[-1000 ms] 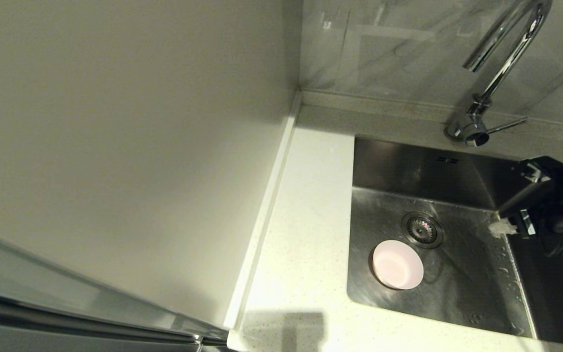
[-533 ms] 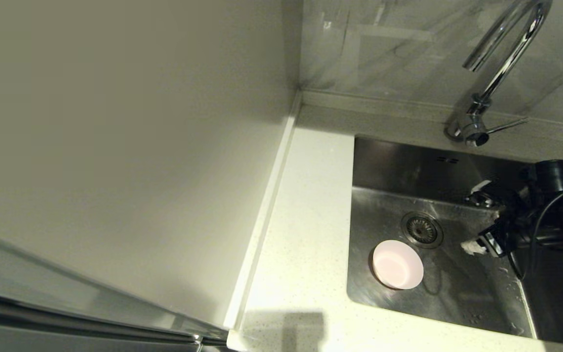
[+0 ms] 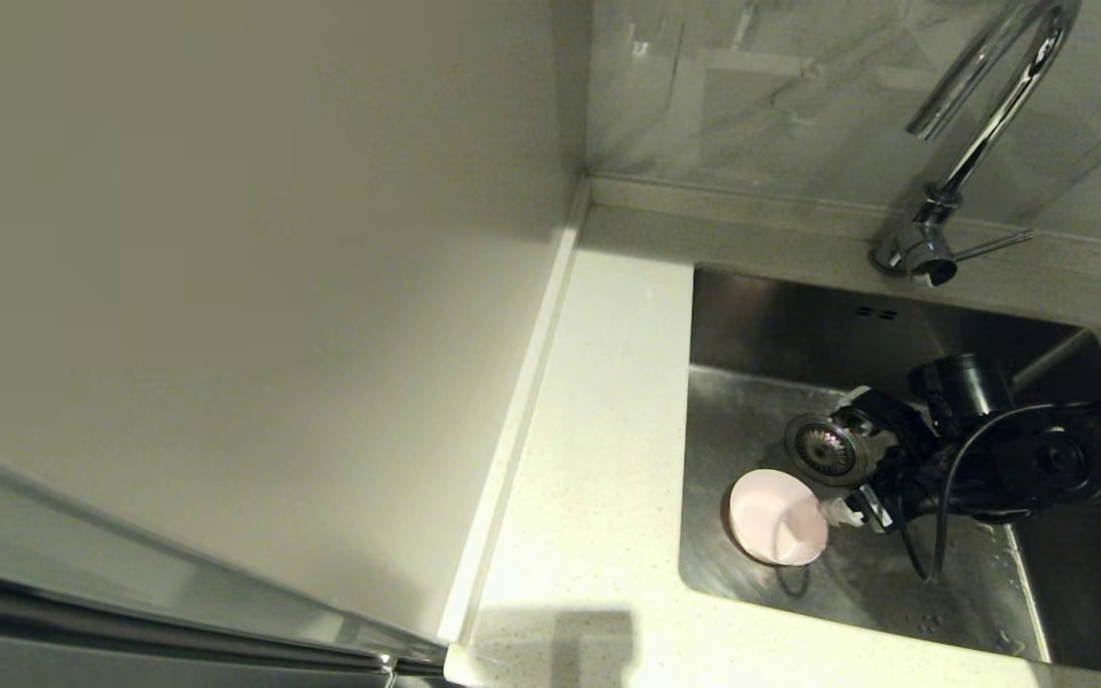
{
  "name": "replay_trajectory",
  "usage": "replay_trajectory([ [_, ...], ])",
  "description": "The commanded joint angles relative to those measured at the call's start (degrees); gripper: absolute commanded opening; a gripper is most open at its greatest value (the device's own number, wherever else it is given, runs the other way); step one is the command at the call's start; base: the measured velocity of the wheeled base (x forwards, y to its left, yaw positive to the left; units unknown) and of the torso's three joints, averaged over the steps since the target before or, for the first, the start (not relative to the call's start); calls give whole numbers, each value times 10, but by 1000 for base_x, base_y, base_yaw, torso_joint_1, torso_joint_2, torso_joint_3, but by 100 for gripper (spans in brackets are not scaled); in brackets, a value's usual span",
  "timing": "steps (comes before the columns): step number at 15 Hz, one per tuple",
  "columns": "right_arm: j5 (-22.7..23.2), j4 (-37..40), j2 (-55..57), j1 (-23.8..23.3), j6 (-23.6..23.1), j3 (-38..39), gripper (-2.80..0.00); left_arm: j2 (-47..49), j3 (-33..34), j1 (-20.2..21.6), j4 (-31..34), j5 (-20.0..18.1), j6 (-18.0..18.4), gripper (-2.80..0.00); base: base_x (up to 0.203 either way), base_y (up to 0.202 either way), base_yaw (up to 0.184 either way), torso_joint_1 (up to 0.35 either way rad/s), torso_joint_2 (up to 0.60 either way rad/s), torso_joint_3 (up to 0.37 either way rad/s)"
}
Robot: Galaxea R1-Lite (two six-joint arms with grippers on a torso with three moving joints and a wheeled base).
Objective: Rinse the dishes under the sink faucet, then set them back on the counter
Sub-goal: Put a bowl back to the table from the sink
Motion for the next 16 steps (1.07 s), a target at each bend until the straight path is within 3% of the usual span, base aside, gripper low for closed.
replay_trajectory([
  [1,-5,-27,34,12,-1,0,0,-2,0,0,0,0,0,-280,0,0,0,0,0,0],
  [3,-26,-80,61,19,1,0,0,-2,0,0,0,1,0,-280,0,0,0,0,0,0],
  [10,-43,-88,108,22,5,-10,0,-2,0,0,0,0,0,-280,0,0,0,0,0,0],
  [16,-67,-155,159,40,30,-21,0,-2,0,0,0,0,0,-280,0,0,0,0,0,0],
])
